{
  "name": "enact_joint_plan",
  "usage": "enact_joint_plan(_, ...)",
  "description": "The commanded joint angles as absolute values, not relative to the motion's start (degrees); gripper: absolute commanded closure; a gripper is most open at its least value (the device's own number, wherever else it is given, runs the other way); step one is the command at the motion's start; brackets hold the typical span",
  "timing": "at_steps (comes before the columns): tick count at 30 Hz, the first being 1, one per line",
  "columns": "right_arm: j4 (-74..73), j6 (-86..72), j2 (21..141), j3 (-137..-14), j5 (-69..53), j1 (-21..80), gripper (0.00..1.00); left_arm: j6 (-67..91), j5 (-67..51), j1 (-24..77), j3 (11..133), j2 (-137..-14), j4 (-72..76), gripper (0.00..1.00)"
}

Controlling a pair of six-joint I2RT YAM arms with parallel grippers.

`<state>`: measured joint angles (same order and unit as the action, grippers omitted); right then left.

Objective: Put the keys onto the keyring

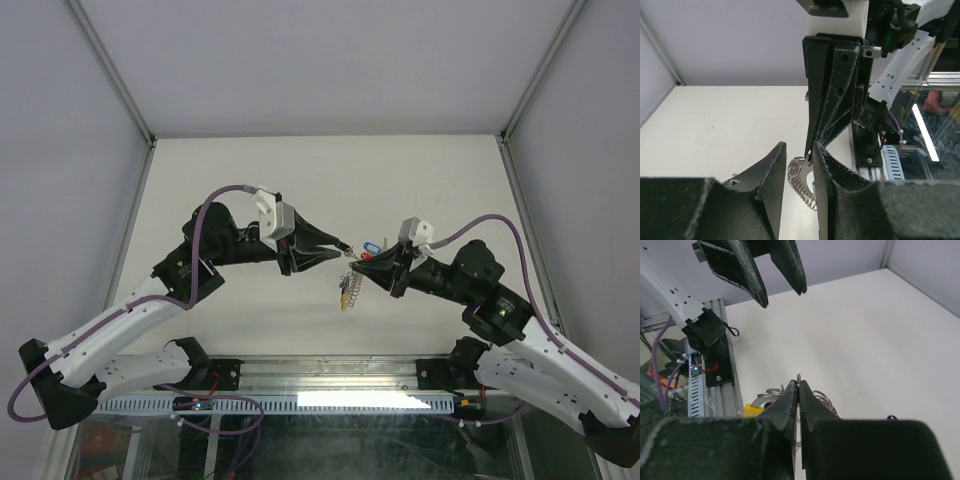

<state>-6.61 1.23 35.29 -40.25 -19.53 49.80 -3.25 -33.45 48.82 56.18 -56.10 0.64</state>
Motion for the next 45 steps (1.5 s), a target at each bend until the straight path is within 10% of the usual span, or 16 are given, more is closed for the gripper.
enact_joint_plan(1,6.5,2.6,33.5,-39.4,-27.5,49.9,1.00,-5.5,-37.8,49.3,54.6,-54.4,0.8,0.73)
enact_joint_plan(45,10.2,0.5,37.2,-38.1,-37.0,49.9,1.00,0.8,-48.5,49.4,46.8,-56.1,10.1,0.81)
